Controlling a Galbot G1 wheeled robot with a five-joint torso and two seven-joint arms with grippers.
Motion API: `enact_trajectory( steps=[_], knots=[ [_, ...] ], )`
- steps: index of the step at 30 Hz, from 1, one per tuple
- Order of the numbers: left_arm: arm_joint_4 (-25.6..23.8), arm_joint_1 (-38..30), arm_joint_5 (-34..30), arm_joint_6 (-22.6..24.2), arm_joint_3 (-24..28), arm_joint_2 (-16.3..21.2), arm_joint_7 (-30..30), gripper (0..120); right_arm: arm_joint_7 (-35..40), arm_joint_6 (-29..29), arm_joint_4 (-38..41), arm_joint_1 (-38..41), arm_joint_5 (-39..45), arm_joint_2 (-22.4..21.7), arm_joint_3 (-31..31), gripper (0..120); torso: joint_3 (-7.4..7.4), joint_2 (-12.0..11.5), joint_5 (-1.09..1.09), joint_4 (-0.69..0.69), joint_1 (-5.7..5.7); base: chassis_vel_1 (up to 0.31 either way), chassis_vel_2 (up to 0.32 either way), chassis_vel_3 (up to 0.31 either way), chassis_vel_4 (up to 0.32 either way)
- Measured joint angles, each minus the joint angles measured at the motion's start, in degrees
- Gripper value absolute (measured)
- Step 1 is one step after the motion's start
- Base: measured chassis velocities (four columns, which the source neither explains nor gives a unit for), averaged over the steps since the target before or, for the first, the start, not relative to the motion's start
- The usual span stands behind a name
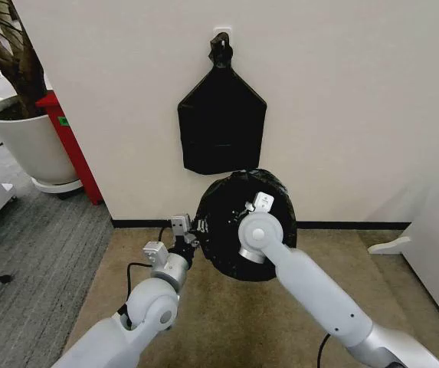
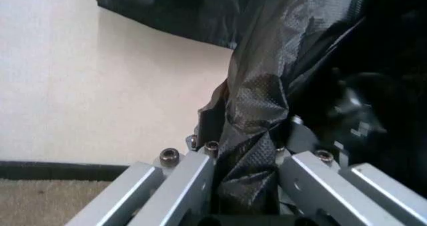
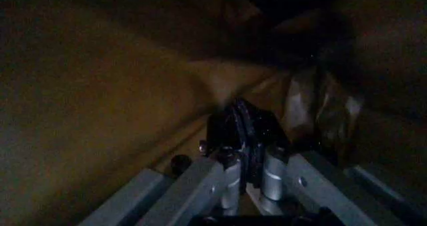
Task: Place the garbage bag over the trash bin.
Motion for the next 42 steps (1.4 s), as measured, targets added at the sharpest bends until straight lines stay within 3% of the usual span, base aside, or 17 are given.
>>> enact_trajectory(
  steps=[7, 18, 24, 27, 33, 38, 42],
  knots=[
    [-1.1, 1.7, 0.4, 0.0, -0.5, 0.5, 0.2, 1, -4.1, -1.1, -5.4, -0.1, -0.7, 1.0, 3.4, 0, 0.00, 0.0, 0.01, -0.01, 0.00, 0.000, 0.000, 0.000, 0.000],
    [-0.1, 0.4, 0.4, 0.0, -0.1, 0.0, 0.2, 1, -2.2, 0.5, 5.7, -0.5, 3.3, 0.3, -0.1, 0, -0.01, 0.0, 0.00, -0.01, 0.00, 0.000, 0.000, 0.000, 0.000],
    [-0.1, 0.0, 0.2, 0.0, 0.3, 0.1, 0.1, 1, -3.5, 0.6, 2.6, 0.5, 2.3, 2.5, -0.1, 0, 0.00, 0.0, -0.01, 0.00, 0.00, 0.000, 0.000, 0.000, 0.000],
    [-0.6, 0.0, 0.1, 0.0, 0.3, 0.4, 0.2, 1, -5.6, 0.1, -3.1, 1.3, 0.1, 4.3, 1.5, 0, 0.00, 0.0, 0.00, 0.00, 0.00, 0.000, 0.000, 0.000, 0.000],
    [-1.1, -0.1, -0.1, 0.1, 0.4, 0.5, 0.2, 1, -7.2, -0.1, -7.1, 1.1, -2.3, 4.7, 2.9, 0, 0.00, 0.0, 0.00, 0.00, 0.00, 0.000, 0.000, 0.000, 0.000],
    [-1.1, -0.3, -0.3, 0.1, 0.4, 0.5, 0.2, 1, -6.6, 0.0, -4.6, 0.4, -2.0, 3.4, 2.5, 0, 0.00, 0.0, 0.01, -0.01, 0.00, 0.000, 0.000, 0.000, 0.000],
    [-0.7, -0.5, -0.3, 0.1, 0.4, 0.1, 0.1, 1, -2.6, 0.6, 3.8, -1.2, 2.0, 1.2, -0.5, 0, 0.00, 0.0, 0.00, -0.01, 0.00, 0.000, 0.000, 0.000, 0.000]
  ],
)
